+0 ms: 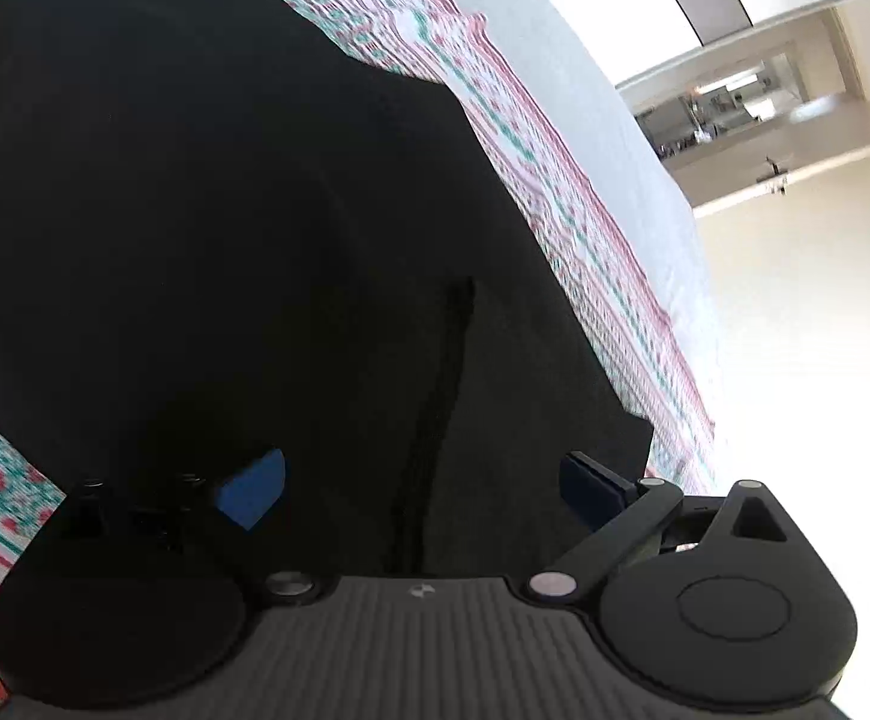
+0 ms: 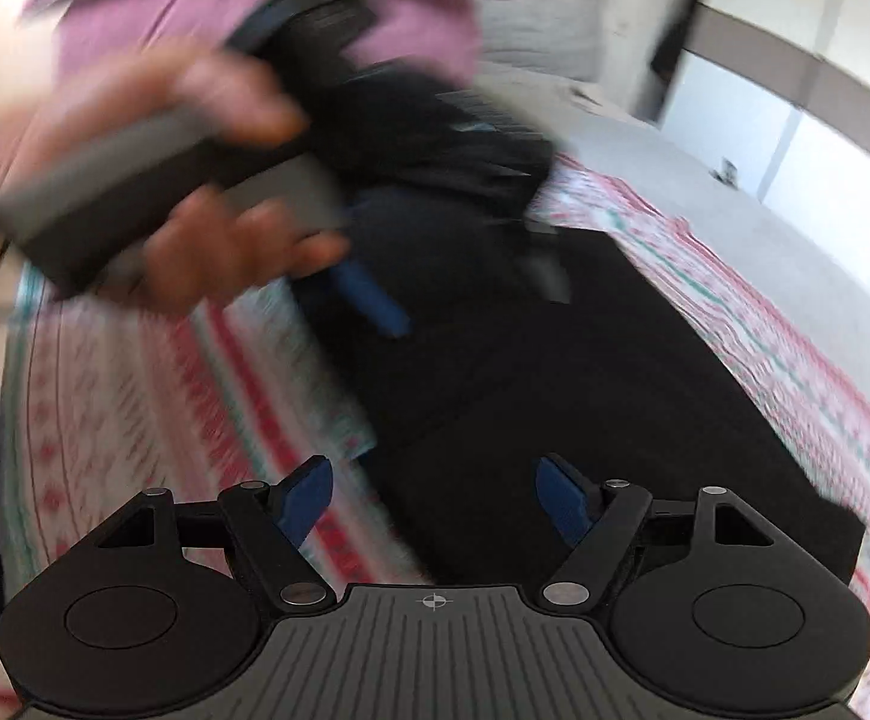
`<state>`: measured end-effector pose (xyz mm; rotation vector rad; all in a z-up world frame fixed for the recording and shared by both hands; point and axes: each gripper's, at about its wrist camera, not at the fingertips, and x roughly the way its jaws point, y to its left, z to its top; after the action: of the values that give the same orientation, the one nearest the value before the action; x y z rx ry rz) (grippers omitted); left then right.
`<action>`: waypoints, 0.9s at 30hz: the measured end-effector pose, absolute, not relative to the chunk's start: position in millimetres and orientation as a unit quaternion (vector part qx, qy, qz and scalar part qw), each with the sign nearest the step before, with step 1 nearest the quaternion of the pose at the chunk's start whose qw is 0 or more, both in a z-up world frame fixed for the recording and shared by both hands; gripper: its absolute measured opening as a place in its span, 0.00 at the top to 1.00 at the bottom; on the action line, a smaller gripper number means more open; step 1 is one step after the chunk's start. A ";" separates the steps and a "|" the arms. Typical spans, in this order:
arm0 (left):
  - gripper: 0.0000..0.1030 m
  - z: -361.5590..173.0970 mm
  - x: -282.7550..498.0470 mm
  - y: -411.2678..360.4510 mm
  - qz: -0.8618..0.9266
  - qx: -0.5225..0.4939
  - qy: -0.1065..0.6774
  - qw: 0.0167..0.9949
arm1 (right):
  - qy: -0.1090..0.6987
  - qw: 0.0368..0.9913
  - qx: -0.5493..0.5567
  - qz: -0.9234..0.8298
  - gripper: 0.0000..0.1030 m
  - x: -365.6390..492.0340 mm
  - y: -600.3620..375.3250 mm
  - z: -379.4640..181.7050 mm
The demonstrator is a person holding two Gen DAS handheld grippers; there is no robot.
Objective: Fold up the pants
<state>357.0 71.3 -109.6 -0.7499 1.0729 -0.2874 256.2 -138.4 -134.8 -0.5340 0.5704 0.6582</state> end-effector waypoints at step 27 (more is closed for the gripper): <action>0.05 -118.4 371.5 51.9 -0.196 -0.371 0.516 0.747 | 0.281 0.917 -0.072 0.275 0.90 286.5 -158.5 -97.4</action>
<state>371.5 51.9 -118.4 -0.8122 1.1280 -0.4283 286.5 -158.5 -97.4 -0.1480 0.5786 0.5654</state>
